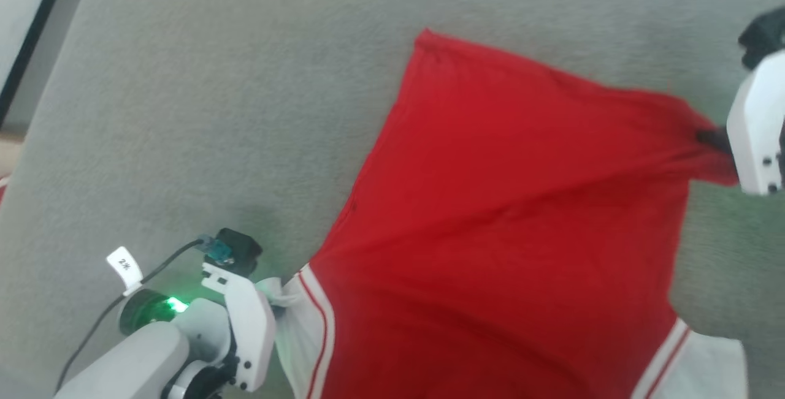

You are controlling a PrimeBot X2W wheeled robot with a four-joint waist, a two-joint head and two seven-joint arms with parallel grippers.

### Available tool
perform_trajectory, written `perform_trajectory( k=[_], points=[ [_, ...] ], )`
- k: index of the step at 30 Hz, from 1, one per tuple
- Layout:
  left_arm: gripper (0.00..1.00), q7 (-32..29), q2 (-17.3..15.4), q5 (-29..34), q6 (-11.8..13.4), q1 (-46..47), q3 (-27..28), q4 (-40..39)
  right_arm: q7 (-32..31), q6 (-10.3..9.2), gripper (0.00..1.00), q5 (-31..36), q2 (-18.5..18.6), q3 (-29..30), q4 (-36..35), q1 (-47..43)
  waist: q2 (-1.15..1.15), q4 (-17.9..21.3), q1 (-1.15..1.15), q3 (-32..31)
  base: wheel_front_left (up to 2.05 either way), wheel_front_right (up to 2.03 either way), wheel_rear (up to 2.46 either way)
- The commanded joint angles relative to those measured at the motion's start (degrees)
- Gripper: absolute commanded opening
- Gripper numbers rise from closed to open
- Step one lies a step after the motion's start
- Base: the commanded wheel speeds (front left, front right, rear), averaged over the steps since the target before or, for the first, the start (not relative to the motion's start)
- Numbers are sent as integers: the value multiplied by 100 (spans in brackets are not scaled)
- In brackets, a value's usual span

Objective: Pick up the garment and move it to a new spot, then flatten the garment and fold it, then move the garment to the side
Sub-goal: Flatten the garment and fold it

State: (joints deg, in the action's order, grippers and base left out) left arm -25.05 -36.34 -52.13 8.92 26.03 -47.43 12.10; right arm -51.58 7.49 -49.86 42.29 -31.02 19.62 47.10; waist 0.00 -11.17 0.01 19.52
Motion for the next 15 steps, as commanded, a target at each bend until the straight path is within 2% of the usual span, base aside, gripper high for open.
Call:
perform_trajectory(
  k=[1,7,12,15],
  points=[
    [0,192,100,117,181,283,209,83,-32,1,0,-45,32,41,-80,-140,0,177,-1,-155,0,0,0],
    [0,162,-75,25,265,89,229,-60,-231,1,0,-255,238,448,-778,-1127,0,529,-1,-341,0,0,0],
    [0,172,-162,16,298,0,256,-143,-394,1,0,-322,268,1013,-1349,-2169,0,726,-1,-386,0,0,0],
    [0,167,-197,16,280,2,249,-164,-442,1,0,-239,154,1453,-1628,-2816,0,791,-1,-367,0,0,0]
  ],
)
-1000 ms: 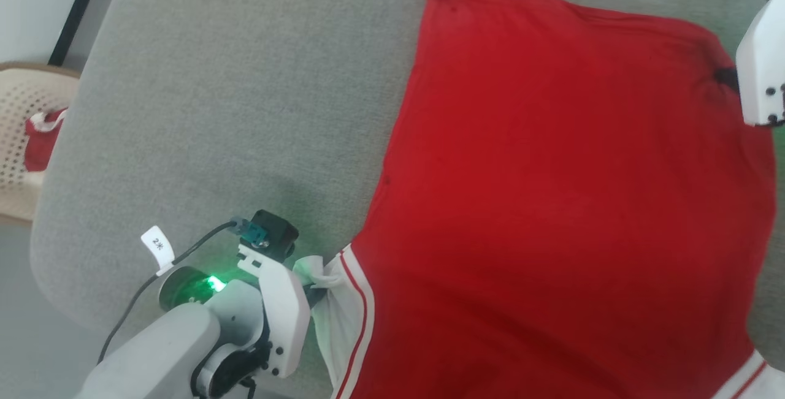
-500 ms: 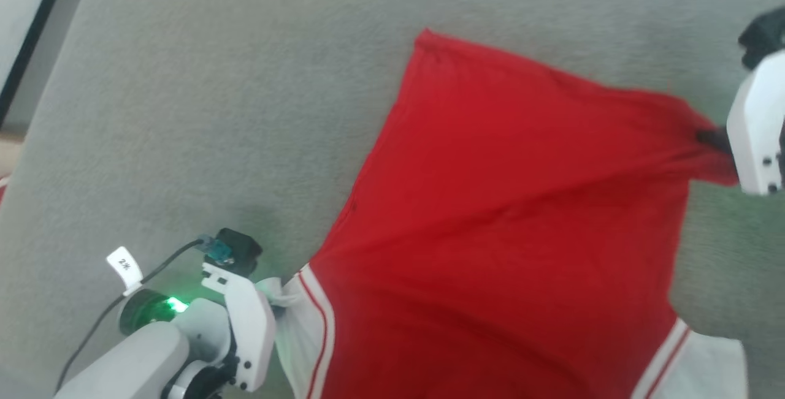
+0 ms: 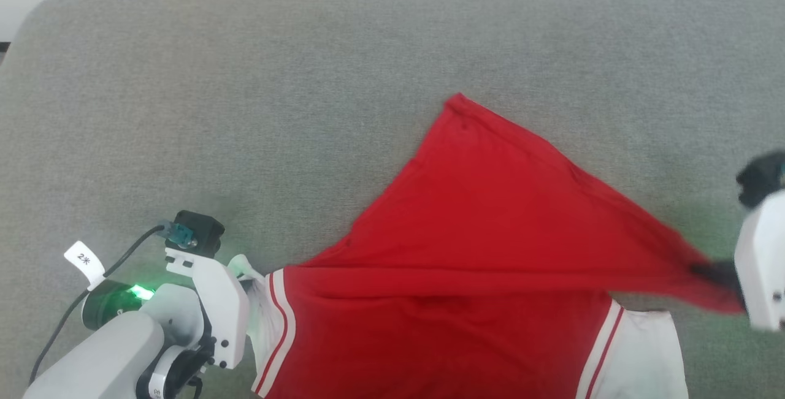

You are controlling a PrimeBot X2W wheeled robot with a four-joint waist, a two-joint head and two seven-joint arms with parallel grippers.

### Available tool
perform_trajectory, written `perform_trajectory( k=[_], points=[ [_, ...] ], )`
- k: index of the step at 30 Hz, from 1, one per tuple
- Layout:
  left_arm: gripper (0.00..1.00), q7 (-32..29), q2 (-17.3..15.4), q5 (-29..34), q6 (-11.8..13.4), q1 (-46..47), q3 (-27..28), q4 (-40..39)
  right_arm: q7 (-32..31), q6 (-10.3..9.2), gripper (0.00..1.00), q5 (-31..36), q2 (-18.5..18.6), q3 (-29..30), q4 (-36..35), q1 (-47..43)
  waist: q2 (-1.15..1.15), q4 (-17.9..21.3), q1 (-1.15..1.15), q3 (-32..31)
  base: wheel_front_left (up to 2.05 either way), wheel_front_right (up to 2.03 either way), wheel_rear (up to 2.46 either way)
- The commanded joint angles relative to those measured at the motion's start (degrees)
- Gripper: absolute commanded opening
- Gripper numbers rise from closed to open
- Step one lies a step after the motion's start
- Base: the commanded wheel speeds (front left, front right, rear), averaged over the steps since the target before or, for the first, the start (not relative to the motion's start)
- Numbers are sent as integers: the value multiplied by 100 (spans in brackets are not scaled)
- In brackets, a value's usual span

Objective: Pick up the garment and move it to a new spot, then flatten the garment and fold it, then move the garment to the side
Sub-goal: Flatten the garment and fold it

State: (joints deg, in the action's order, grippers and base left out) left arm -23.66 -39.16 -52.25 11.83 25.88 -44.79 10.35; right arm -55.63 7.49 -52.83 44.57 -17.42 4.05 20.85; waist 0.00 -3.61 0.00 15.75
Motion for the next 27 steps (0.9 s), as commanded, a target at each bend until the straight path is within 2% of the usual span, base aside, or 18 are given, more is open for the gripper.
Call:
perform_trajectory(
  k=[1,8,9,10,11,16,23,27],
  points=[
    [0,34,84,32,-11,28,-16,11,-47,1,0,86,-140,231,-144,-407,0,49,0,20,0,0,0],
    [0,108,135,29,-46,81,-13,106,104,1,0,667,-993,924,-155,-1303,0,108,0,122,0,0,0],
    [0,120,144,23,-61,90,-11,127,142,1,12,788,-1100,954,-95,-1328,0,108,0,131,0,0,0],
    [0,132,146,29,-72,102,-14,148,187,1,58,884,-1214,1005,-36,-1322,0,107,0,139,0,0,0],
    [0,150,162,16,-79,111,-3,172,196,1,99,959,-1296,1021,9,-1316,0,103,0,143,0,0,0],
    [0,187,189,27,-98,130,-8,250,146,-1,100,1168,-1454,1164,-135,-1246,0,68,0,156,0,0,0],
    [0,237,204,19,-153,133,-42,331,64,1,100,1419,-1543,1616,-1169,-1107,0,-44,0,150,0,0,0],
    [0,248,257,11,-181,151,-66,383,123,2,100,1535,-1600,1659,-1691,-863,0,-143,0,182,0,0,0]
  ],
)
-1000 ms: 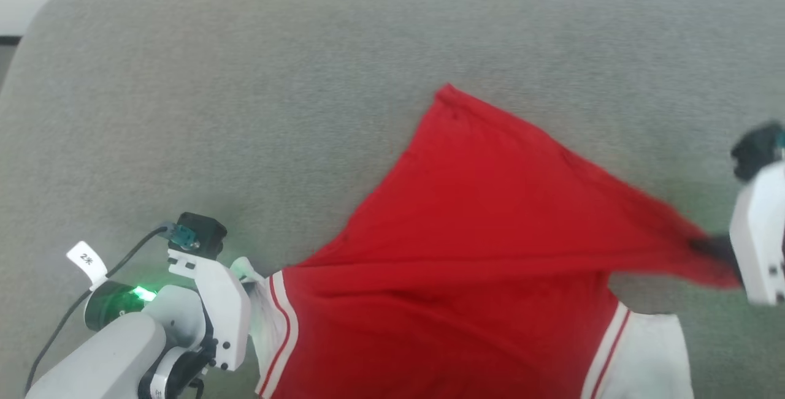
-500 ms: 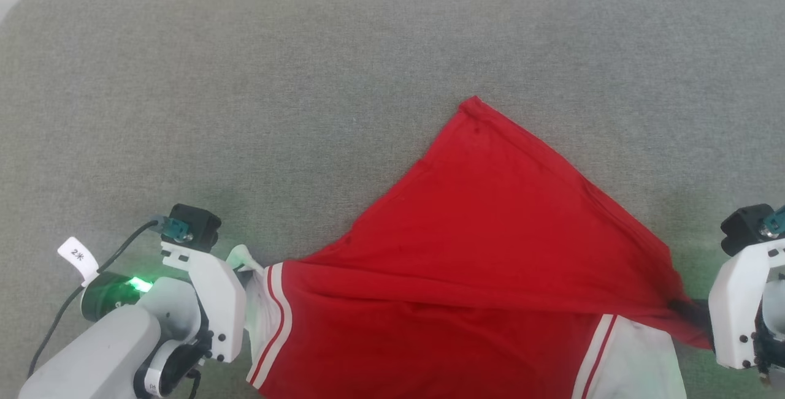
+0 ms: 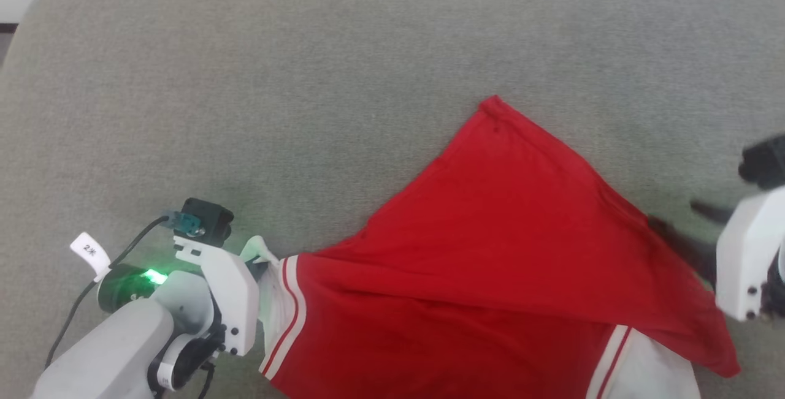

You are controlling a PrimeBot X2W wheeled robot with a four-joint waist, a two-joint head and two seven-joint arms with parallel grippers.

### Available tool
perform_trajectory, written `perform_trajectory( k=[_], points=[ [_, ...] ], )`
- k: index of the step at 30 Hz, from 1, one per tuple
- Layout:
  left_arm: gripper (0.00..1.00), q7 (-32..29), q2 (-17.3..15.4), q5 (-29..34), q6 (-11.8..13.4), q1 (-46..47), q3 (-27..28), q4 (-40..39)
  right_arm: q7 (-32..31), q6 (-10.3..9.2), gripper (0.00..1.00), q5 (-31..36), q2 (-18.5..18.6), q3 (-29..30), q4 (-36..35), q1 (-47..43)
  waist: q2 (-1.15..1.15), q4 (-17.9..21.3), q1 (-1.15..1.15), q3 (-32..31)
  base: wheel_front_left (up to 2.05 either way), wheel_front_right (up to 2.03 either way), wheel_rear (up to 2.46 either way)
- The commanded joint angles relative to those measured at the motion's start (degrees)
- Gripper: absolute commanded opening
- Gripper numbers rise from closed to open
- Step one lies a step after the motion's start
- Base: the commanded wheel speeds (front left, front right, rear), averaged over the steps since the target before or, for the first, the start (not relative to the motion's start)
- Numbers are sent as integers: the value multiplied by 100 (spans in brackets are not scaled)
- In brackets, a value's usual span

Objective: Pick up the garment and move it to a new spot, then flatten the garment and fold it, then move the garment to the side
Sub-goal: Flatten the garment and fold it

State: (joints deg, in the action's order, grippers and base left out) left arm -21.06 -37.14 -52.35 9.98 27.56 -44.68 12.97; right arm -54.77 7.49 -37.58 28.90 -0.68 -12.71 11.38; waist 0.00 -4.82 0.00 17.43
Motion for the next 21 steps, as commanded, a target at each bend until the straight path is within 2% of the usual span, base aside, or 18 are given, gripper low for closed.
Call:
perform_trajectory(
  k=[1,4,8,14,21],
  points=[
    [0,-8,77,29,-5,2,-86,123,72,1,100,33,-34,-49,-92,172,0,-55,0,29,0,0,0],
    [0,3,134,71,-29,66,-111,141,303,1,100,97,-8,-259,-110,557,0,-157,0,93,0,0,0],
    [0,-13,267,97,-82,202,-157,232,576,2,100,118,-31,-730,252,1189,0,-350,0,208,0,0,0],
    [0,35,489,181,-190,430,-231,398,990,2,100,156,41,-1718,1303,2251,0,-675,0,404,0,0,0],
    [0,107,790,194,-351,658,-336,663,958,1,100,-51,103,-2896,2825,3418,0,-1061,0,644,0,0,0]
  ],
)
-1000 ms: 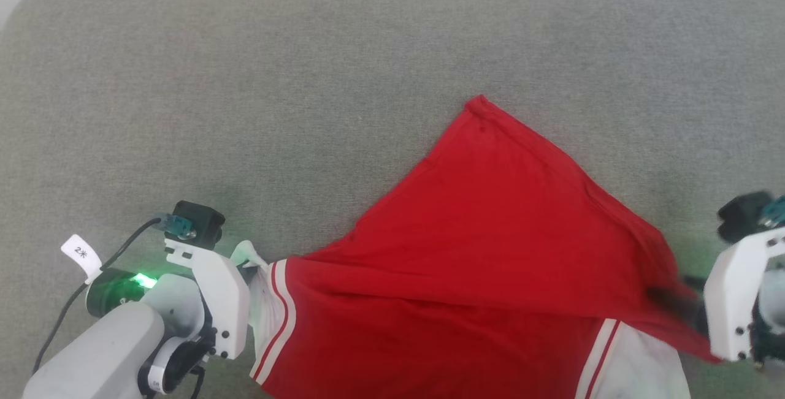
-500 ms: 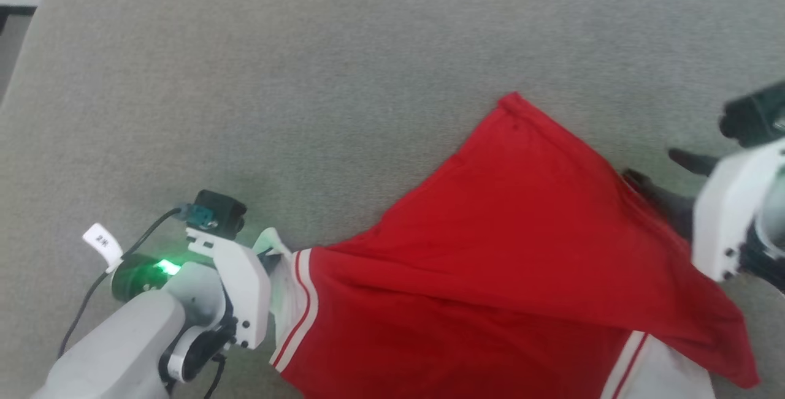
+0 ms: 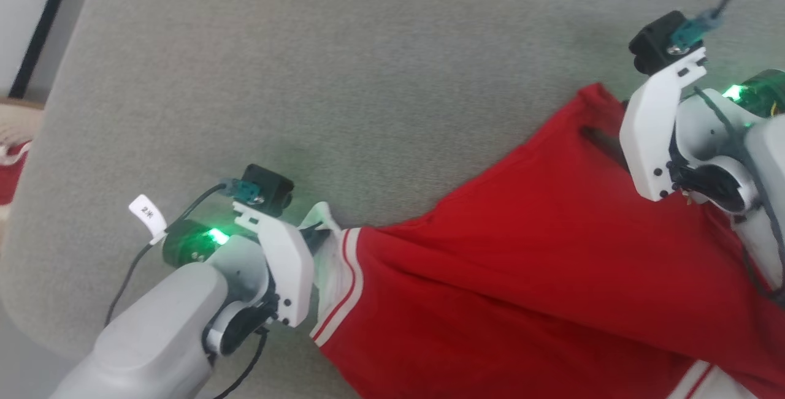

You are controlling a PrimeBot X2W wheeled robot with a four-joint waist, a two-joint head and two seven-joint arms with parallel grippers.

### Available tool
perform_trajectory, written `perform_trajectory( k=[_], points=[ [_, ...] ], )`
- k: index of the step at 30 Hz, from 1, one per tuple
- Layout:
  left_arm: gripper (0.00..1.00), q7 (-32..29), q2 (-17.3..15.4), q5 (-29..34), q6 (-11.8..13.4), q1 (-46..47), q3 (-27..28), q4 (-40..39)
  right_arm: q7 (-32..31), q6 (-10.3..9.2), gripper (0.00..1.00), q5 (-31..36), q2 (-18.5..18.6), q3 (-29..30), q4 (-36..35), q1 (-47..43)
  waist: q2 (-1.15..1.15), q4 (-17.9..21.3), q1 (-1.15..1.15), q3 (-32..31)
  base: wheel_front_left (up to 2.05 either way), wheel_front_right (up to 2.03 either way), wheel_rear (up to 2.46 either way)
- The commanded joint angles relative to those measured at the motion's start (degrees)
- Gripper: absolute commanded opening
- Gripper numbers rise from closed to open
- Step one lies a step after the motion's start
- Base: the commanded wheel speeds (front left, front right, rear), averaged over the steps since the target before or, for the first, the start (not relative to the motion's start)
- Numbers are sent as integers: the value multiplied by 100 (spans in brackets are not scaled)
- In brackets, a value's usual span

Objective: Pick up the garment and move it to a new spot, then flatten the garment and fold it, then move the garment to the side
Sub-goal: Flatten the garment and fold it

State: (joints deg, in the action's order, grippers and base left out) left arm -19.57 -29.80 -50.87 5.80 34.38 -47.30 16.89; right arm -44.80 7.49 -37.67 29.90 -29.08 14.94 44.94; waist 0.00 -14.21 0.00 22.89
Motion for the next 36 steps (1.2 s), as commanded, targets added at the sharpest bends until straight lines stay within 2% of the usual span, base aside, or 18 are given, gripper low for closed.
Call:
perform_trajectory(
  k=[1,8,11,12,17,23,33,36],
  points=[
    [0,-20,97,51,52,3,-85,328,-99,1,100,-63,34,-248,253,193,0,-178,0,123,0,0,0],
    [0,66,299,33,-82,66,-164,669,-834,1,100,-601,103,-1367,1480,534,0,-447,0,178,0,0,0],
    [0,89,312,26,-104,44,-177,759,-1154,3,100,-790,130,-1649,1657,527,0,-477,0,155,0,0,0],
    [0,102,315,26,-125,36,-198,824,-1390,3,0,-964,181,-1831,1771,574,0,-493,0,118,0,0,0],
    [0,93,300,-20,-142,-3,-205,943,-1149,1,0,-1131,269,-1962,1792,865,0,-454,0,-20,0,0,0],
    [0,-27,143,-47,-34,194,-91,803,-622,0,0,-1343,345,-1892,1668,1136,0,-310,0,-333,0,0,0],
    [0,-759,-526,179,202,1339,219,188,-10,1,0,-1554,542,-1752,1296,1485,0,163,0,-1102,0,0,0],
    [0,-1043,-630,222,181,1778,276,158,84,1,0,-1572,563,-1665,1210,1589,0,354,0,-1328,0,0,0]
  ],
)
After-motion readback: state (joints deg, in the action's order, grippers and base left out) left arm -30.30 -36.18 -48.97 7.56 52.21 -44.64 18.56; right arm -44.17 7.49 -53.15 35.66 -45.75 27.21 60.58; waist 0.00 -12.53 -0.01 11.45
